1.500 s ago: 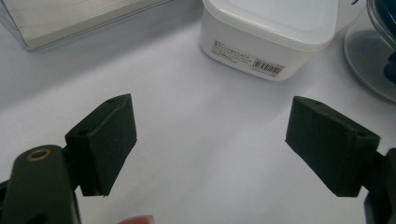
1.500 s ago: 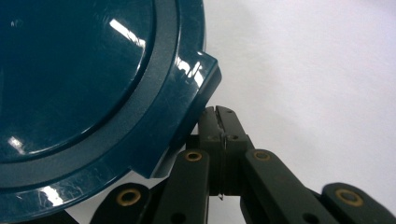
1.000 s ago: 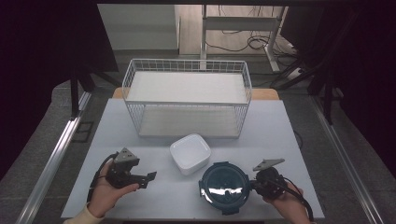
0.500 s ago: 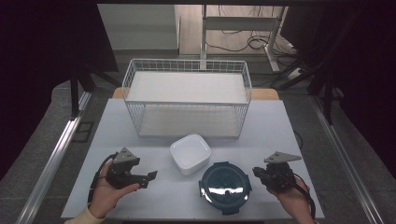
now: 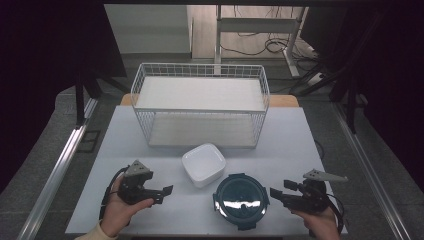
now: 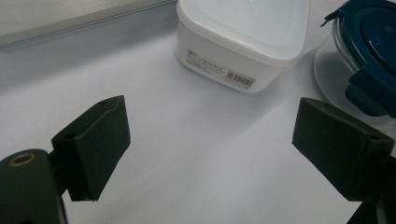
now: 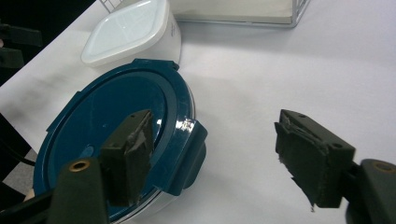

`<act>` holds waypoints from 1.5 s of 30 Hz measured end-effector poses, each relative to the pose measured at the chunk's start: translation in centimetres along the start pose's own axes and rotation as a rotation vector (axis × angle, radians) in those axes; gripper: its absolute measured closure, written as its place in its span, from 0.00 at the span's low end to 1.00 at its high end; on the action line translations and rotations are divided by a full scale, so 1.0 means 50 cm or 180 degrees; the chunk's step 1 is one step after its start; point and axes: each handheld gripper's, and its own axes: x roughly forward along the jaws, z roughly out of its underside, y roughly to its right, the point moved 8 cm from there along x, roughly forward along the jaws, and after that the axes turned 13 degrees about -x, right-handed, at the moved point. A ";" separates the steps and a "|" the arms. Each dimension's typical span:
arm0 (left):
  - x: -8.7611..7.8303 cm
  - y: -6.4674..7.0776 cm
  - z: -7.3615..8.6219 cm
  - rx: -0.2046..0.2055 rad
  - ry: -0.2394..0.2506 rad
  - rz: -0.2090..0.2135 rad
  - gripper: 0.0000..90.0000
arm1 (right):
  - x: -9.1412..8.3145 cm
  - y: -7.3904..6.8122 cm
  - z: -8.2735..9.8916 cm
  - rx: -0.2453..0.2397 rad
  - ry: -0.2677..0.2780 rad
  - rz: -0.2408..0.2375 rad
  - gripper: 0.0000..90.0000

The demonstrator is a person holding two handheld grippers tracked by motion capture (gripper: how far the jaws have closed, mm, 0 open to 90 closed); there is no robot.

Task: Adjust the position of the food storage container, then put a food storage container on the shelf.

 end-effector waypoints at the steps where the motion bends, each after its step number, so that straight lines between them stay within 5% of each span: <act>1: 0.000 0.000 0.000 0.0000 0.0000 0.0000 0.13 | 0.000 0.000 0.000 0.0000 0.0000 0.0000 0.29; 10: -0.003 0.037 0.002 -0.0076 -0.0007 0.0198 0.07 | 0.015 -0.013 -0.006 -0.0103 -0.0093 0.0018 0.19; 23: 0.006 0.066 0.004 -0.0050 -0.0013 0.0215 0.07 | 0.016 -0.025 -0.001 -0.0163 -0.0125 -0.0013 0.19; 35: 0.015 0.094 0.007 -0.0234 -0.0022 0.0284 0.12 | 0.040 -0.028 -0.018 -0.0013 -0.0076 -0.0222 0.17; 45: 0.038 0.157 0.005 -0.0376 -0.0121 0.0528 0.13 | 0.046 -0.032 -0.026 0.0085 -0.0091 -0.0366 0.15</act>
